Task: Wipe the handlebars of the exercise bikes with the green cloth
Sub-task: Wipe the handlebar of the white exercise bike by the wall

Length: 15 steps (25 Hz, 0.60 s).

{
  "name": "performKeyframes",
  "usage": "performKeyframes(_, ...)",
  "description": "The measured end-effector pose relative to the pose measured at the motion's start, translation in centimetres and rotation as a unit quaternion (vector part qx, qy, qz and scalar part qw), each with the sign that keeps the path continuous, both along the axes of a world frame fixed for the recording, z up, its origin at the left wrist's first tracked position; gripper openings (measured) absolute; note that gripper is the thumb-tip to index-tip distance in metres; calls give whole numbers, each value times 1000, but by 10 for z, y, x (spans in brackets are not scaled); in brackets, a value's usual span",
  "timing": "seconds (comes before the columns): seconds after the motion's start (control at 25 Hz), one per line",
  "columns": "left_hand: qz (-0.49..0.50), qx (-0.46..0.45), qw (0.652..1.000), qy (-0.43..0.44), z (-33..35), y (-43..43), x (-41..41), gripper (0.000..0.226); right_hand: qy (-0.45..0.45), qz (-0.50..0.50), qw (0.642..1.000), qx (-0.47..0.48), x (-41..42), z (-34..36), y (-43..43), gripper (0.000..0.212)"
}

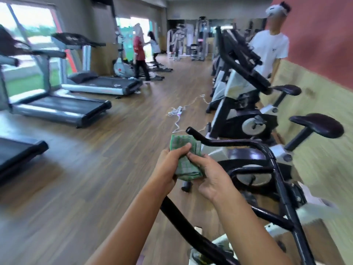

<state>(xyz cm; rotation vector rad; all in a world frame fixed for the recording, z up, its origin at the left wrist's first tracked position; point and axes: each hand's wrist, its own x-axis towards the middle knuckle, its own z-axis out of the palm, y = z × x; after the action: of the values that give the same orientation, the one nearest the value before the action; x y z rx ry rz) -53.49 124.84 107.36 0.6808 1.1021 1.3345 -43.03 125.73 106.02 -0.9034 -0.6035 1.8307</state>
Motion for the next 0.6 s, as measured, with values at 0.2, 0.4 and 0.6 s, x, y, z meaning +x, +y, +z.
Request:
performKeyframes(0.2, 144, -16, 989, -28, 2, -43, 19, 15, -31, 96, 995, 13, 9, 1, -14, 41)
performKeyframes(0.4, 221, 20, 975, -35, -5, -105, 23, 17, -29, 180, 982, 39, 10, -1, -57, 23)
performKeyframes(0.6, 321, 104, 930, 149, -29, -145, 27, 12, -186, 144, 962, 140, 26, -16, -82, 11)
